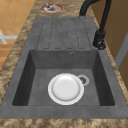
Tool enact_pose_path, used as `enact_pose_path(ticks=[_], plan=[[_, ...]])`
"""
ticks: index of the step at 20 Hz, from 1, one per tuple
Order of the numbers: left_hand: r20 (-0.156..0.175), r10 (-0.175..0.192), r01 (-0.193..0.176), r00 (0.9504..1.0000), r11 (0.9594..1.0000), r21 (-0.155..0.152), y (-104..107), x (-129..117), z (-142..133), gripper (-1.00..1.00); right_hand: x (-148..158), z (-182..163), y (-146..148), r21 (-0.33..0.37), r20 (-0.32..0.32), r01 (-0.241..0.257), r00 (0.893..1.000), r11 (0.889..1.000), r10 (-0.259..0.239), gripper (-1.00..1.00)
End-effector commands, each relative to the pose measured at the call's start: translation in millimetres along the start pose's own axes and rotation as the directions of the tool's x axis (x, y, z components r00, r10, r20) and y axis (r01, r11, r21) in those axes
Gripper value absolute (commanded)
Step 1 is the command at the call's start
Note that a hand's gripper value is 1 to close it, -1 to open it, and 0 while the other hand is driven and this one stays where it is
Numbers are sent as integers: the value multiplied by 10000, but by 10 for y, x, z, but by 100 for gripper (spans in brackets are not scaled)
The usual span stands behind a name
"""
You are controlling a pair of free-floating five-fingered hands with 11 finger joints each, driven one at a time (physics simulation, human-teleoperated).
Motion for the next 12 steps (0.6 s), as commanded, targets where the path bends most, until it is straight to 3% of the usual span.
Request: enact_pose_path(ticks=[1, 7, 12], plan=[[-650, 325, -301, 9974, 9988, 384, 107, -38, -31, -100, 0, 0, 0, 0, 0, 0, 10000, 10000, 0, 0], [-815, 230, -195, 9964, 9988, 440, 293, -132, -67, -100, 0, 0, 0, 0, 0, 0, 10000, 10000, 0, 0], [-1010, 704, -646, 9924, 9961, 597, 224, -159, -53, -100, 0, 0, 0, 0, 0, 0, 10000, 10000, 0, 0]])
